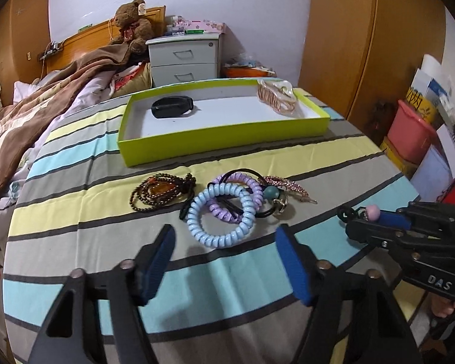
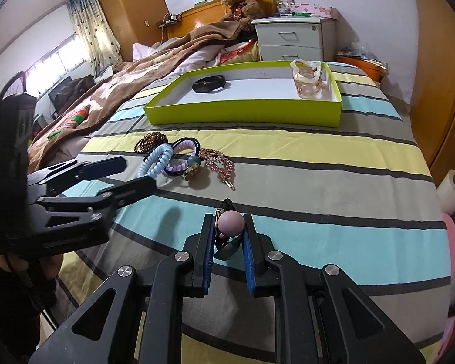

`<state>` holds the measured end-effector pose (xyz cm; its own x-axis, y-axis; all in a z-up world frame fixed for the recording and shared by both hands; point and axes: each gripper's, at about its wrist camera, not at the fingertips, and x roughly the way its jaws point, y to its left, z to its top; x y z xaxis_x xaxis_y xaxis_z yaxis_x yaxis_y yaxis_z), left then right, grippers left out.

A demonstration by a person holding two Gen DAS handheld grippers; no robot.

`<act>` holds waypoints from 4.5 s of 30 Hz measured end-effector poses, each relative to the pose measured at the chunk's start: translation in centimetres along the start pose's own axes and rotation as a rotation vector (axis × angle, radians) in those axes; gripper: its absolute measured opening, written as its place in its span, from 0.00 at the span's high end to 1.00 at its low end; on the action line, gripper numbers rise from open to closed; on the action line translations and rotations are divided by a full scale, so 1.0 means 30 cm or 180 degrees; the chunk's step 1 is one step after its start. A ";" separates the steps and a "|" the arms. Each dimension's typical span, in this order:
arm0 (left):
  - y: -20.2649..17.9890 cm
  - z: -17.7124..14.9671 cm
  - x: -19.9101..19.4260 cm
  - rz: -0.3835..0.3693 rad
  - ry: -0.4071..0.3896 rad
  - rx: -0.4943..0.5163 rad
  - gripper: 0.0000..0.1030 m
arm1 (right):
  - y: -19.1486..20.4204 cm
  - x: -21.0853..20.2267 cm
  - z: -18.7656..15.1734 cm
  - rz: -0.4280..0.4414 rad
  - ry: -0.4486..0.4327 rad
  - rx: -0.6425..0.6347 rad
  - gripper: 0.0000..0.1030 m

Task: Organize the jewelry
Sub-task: 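Grasp the blue coiled hair tie with the left tool, then carry the blue coiled tie with the left tool while the right tool carries the pink-bead tie into the box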

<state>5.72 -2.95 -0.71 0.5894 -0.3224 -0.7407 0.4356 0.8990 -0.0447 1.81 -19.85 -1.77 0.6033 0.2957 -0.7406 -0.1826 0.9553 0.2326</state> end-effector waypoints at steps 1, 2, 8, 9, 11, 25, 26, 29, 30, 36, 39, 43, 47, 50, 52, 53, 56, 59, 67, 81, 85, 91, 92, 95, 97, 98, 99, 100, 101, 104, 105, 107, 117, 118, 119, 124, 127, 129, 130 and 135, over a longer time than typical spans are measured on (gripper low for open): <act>-0.004 0.000 0.007 -0.0009 0.0000 0.0025 0.40 | 0.001 0.001 -0.002 0.0005 0.0002 -0.0003 0.83; -0.007 0.000 0.017 -0.0010 0.0024 0.0035 0.44 | 0.001 0.001 -0.003 0.0012 0.0002 -0.0002 0.83; -0.013 0.007 0.030 0.0028 0.0064 0.0068 0.51 | -0.012 0.004 -0.006 0.0053 0.0012 0.0024 0.83; -0.018 0.007 0.033 0.0024 0.0079 0.0095 0.52 | -0.013 0.004 -0.006 0.0056 0.0013 0.0026 0.83; -0.031 0.006 0.034 0.0049 0.0080 0.0169 0.56 | -0.016 0.002 -0.008 0.0059 0.0007 0.0036 0.83; -0.041 0.006 0.024 0.0045 0.0062 0.0227 0.89 | -0.024 -0.007 -0.009 0.0051 0.0002 0.0051 0.83; -0.036 0.007 0.024 0.0037 0.0060 0.0207 0.89 | -0.024 -0.008 -0.009 0.0048 0.0000 0.0051 0.83; -0.021 0.006 0.019 0.0038 0.0047 0.0138 0.90 | -0.022 -0.008 -0.008 0.0040 -0.0001 0.0051 0.83; -0.017 0.005 0.014 0.0052 0.0033 0.0116 0.90 | -0.021 -0.010 -0.009 0.0039 -0.0005 0.0050 0.83; -0.002 0.010 -0.018 0.0044 -0.0063 0.0054 0.90 | -0.017 -0.017 -0.007 0.0036 -0.0027 0.0040 0.83; 0.003 0.014 -0.027 0.0049 -0.0083 0.0033 0.90 | -0.012 -0.027 -0.004 0.0032 -0.0051 0.0029 0.83; 0.014 0.022 -0.049 0.0052 -0.0123 -0.0008 0.90 | -0.002 -0.047 0.003 0.0024 -0.0097 0.0003 0.83; 0.021 0.034 -0.081 0.0084 -0.0180 -0.0034 0.90 | 0.010 -0.072 0.022 0.0030 -0.0160 -0.0020 0.83; 0.031 0.053 -0.109 0.0105 -0.0247 -0.0057 0.90 | 0.020 -0.091 0.049 0.0016 -0.0219 -0.0054 0.83; 0.038 0.066 -0.121 0.0113 -0.0273 -0.0069 0.90 | 0.022 -0.097 0.067 0.0010 -0.0241 -0.0067 0.83; 0.041 0.072 -0.126 0.0128 -0.0287 -0.0076 0.90 | 0.023 -0.100 0.077 0.0002 -0.0257 -0.0072 0.83; 0.053 0.093 -0.139 0.0147 -0.0320 -0.0092 0.90 | 0.026 -0.104 0.112 -0.0012 -0.0294 -0.0096 0.83; 0.062 0.117 -0.150 0.0155 -0.0352 -0.0100 0.90 | 0.027 -0.109 0.145 -0.0009 -0.0329 -0.0118 0.83; 0.088 0.196 -0.156 0.0149 -0.0426 -0.0111 0.90 | 0.032 -0.104 0.261 -0.0070 -0.0404 -0.0191 0.83; 0.176 0.356 -0.081 0.0173 -0.0465 -0.0201 0.90 | -0.008 0.006 0.494 -0.0226 -0.0370 -0.0304 0.83; 0.205 0.382 -0.036 0.0192 -0.0430 -0.0257 0.90 | -0.032 0.074 0.559 -0.0239 -0.0295 -0.0285 0.83; 0.236 0.405 0.050 0.0237 -0.0306 -0.0311 0.90 | -0.061 0.211 0.639 -0.0306 -0.0093 -0.0239 0.83; 0.240 0.408 0.066 0.0238 -0.0284 -0.0317 0.90 | -0.065 0.232 0.647 -0.0314 -0.0060 -0.0227 0.83; 0.250 0.415 0.111 0.0234 -0.0216 -0.0345 0.90 | -0.070 0.290 0.664 -0.0327 0.0021 -0.0211 0.83; 0.253 0.416 0.138 0.0237 -0.0173 -0.0351 0.90 | -0.077 0.328 0.673 -0.0316 0.0077 -0.0190 0.83; 0.254 0.416 0.149 0.0221 -0.0162 -0.0355 0.90 | -0.081 0.349 0.676 -0.0312 0.0121 -0.0169 0.83; 0.254 0.417 0.162 0.0212 -0.0149 -0.0360 0.90 | -0.088 0.367 0.680 -0.0310 0.0155 -0.0148 0.83; 0.254 0.419 0.174 0.0208 -0.0133 -0.0354 0.90 | -0.090 0.382 0.680 -0.0296 0.0184 -0.0144 0.83; 0.254 0.419 0.187 0.0213 -0.0117 -0.0342 0.90 | -0.092 0.399 0.680 -0.0284 0.0227 -0.0132 0.83; 0.264 0.422 0.225 0.0231 -0.0043 -0.0381 0.90 | -0.101 0.437 0.688 -0.0304 0.0300 -0.0133 0.83; 0.268 0.423 0.233 0.0233 -0.0032 -0.0401 0.90 | -0.103 0.445 0.688 -0.0304 0.0316 -0.0125 0.83; 0.266 0.422 0.246 0.0238 -0.0015 -0.0386 0.90 | -0.102 0.460 0.692 -0.0290 0.0339 -0.0142 0.83; 0.264 0.409 0.294 0.0230 0.0115 -0.0410 0.90 | -0.126 0.516 0.706 -0.0297 0.0472 -0.0064 0.83; 0.261 0.409 0.296 0.0226 0.0122 -0.0413 0.90 | -0.128 0.515 0.705 -0.0294 0.0467 -0.0053 0.83; 0.259 0.411 0.298 0.0227 0.0124 -0.0409 0.90 | -0.127 0.518 0.708 -0.0286 0.0469 -0.0052 0.83; 0.257 0.409 0.308 0.0217 0.0154 -0.0417 0.90 | -0.125 0.535 0.703 -0.0352 0.0523 -0.0101 0.83; 0.258 0.406 0.310 0.0218 0.0160 -0.0434 0.90 | -0.122 0.543 0.703 -0.0384 0.0533 -0.0128 0.83; 0.260 0.405 0.313 0.0211 0.0167 -0.0457 0.90 | -0.124 0.544 0.702 -0.0400 0.0522 -0.0134 0.83; 0.261 0.406 0.313 0.0209 0.0166 -0.0466 0.90 | -0.126 0.543 0.702 -0.0412 0.0522 -0.0141 0.83; 0.262 0.405 0.316 0.0208 0.0173 -0.0466 0.90 | -0.129 0.543 0.704 -0.0434 0.0522 -0.0149 0.82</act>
<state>22.99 -2.55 0.07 0.5738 -0.2490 -0.7802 0.2914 0.9524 -0.0896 28.73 -18.84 -1.42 0.4912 0.1569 -0.8568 -0.1461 0.9846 0.0965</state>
